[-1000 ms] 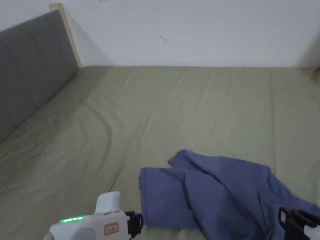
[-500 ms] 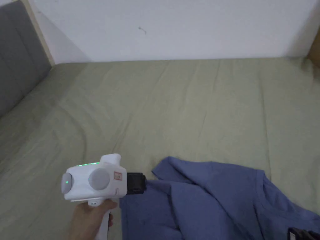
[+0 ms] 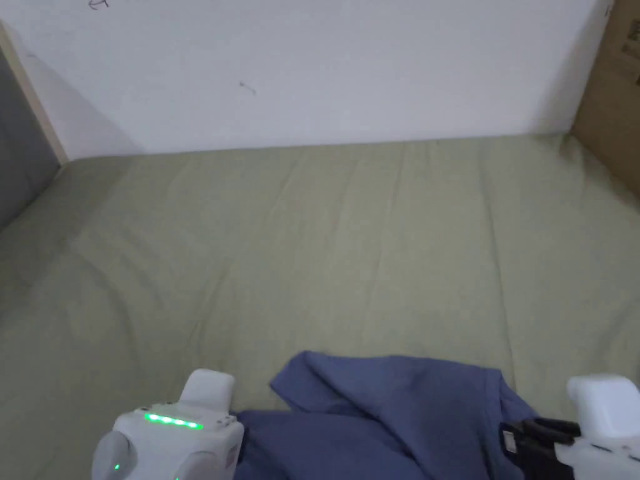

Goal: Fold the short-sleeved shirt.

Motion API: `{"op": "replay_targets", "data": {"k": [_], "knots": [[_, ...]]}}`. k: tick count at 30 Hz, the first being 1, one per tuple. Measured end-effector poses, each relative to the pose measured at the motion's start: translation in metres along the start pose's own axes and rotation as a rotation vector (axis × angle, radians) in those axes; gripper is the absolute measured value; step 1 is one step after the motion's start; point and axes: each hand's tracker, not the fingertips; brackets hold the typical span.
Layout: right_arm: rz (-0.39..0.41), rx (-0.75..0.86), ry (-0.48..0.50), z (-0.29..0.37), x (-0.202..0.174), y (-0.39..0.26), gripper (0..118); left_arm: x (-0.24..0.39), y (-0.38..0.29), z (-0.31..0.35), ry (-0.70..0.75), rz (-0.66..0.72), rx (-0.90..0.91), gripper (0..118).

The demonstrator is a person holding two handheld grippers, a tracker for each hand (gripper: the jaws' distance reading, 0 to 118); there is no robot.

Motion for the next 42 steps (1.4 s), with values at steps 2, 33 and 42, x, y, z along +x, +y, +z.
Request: {"op": "replay_targets", "data": {"k": [2,33,42], "knots": [[0.108,-0.007,0.012,-0.025,-0.003,0.033,64,-0.004,-0.002,0.015,-0.013,0.002,0.016,7],[0.131,-0.056,-0.079,-0.053,0.033,0.174,1,-0.061,-0.029,0.153,-0.1,0.167,0.132,7],[0.059,0.236,-0.29,0.186,0.086,0.191,1,-0.112,-0.001,0.256,-0.095,0.271,0.373,7]]}}
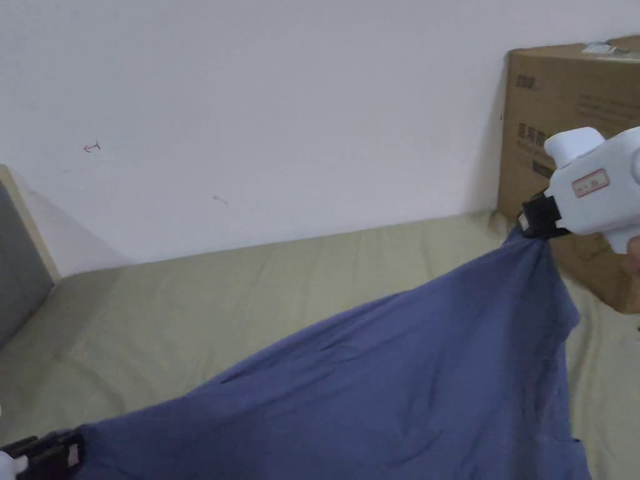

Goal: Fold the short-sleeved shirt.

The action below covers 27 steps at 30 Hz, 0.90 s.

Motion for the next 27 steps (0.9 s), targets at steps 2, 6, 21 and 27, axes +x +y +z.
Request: {"op": "replay_targets", "data": {"k": [2,6,21,27], "knots": [[-0.063,0.039,0.0,0.033,0.022,0.0,1,-0.003,0.011,0.014,0.005,-0.017,0.039,7],[-0.132,0.081,0.019,0.092,0.039,-0.012,1,0.022,0.036,0.045,-0.054,-0.029,0.113,7],[-0.208,0.188,-0.03,0.126,0.041,0.1,0,0.04,0.171,0.033,-0.055,-0.14,0.215,7],[-0.228,0.252,-0.065,0.107,0.042,0.202,1,0.039,0.259,0.013,-0.054,-0.118,0.269,7]]}}
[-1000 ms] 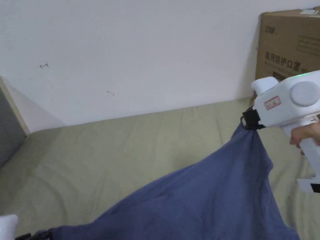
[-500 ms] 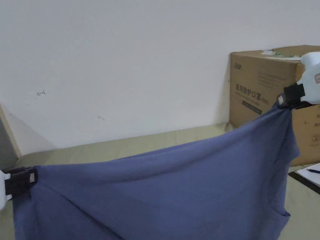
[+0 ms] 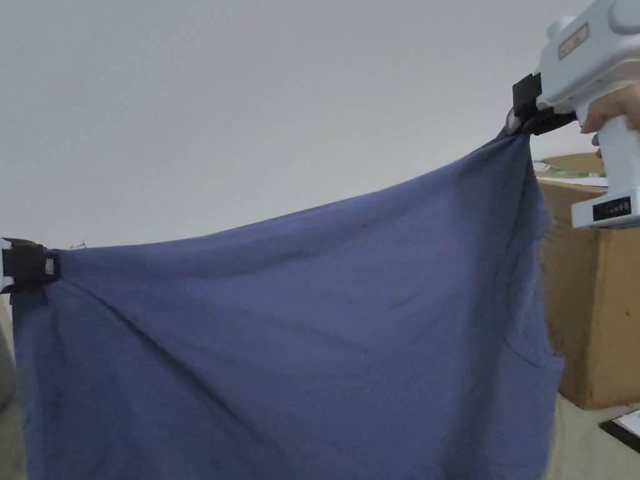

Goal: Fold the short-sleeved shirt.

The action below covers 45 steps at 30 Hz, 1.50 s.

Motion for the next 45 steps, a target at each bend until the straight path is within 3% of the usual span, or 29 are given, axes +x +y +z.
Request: {"op": "replay_targets", "data": {"k": [2,6,10,15,22,26,31,35,39,45], "knots": [[-0.03,0.022,0.013,-0.013,-0.01,0.021,1,-0.005,0.021,-0.025,0.023,0.0,0.001,7],[0.018,0.041,-0.007,-0.036,-0.024,0.055,1,-0.007,0.05,-0.053,0.017,0.014,0.033,7],[-0.009,0.074,0.006,-0.049,-0.022,0.081,1,-0.01,0.075,-0.078,0.031,-0.007,0.073,7],[0.034,0.083,-0.006,-0.074,-0.024,0.069,1,-0.008,0.071,-0.107,0.029,-0.006,0.087,7],[0.036,-0.11,-0.044,-0.168,-0.009,-0.04,1,-0.051,-0.034,-0.205,0.01,0.063,-0.113,7],[0.1,-0.267,-0.09,-0.234,-0.008,-0.135,1,-0.044,-0.134,-0.251,0.058,0.083,-0.26,7],[0.06,-0.505,-0.109,-0.317,0.004,-0.277,1,-0.045,-0.269,-0.311,0.098,0.112,-0.54,7],[-0.029,-0.665,-0.129,-0.348,0.029,-0.374,1,-0.05,-0.352,-0.311,0.095,0.147,-0.68,7],[-0.093,-0.692,-0.076,-0.319,0.054,-0.426,1,-0.059,-0.381,-0.274,0.055,0.228,-0.627,7],[-0.167,-0.58,-0.027,-0.193,0.087,-0.45,1,-0.052,-0.39,-0.168,0.017,0.174,-0.618,7]]}}
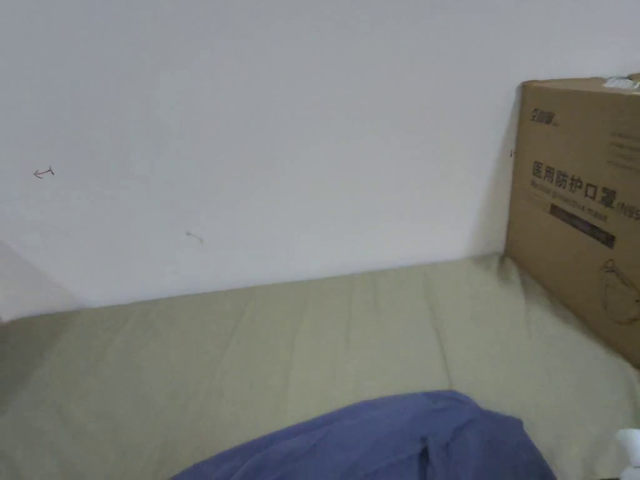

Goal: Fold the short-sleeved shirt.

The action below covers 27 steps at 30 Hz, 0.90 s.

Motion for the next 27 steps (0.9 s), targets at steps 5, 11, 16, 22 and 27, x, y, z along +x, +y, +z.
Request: {"op": "replay_targets", "data": {"k": [5,11,16,22,27], "knots": [[-0.084,-0.004,0.017,0.086,0.025,-0.084,1,-0.008,-0.08,0.074,-0.135,0.211,0.026,7],[-0.13,-0.087,0.007,0.165,0.04,-0.203,1,-0.008,-0.17,0.141,-0.057,0.056,-0.075,7],[-0.022,-0.148,-0.038,0.178,0.03,-0.273,2,-0.019,-0.226,0.155,-0.029,0.093,-0.107,9],[-0.028,-0.126,-0.119,0.164,0.023,-0.27,98,-0.021,-0.23,0.166,0.01,0.162,-0.065,78],[0.062,-0.02,-0.15,0.179,0.003,-0.231,98,-0.012,-0.205,0.186,0.002,0.127,-0.005,100]]}}
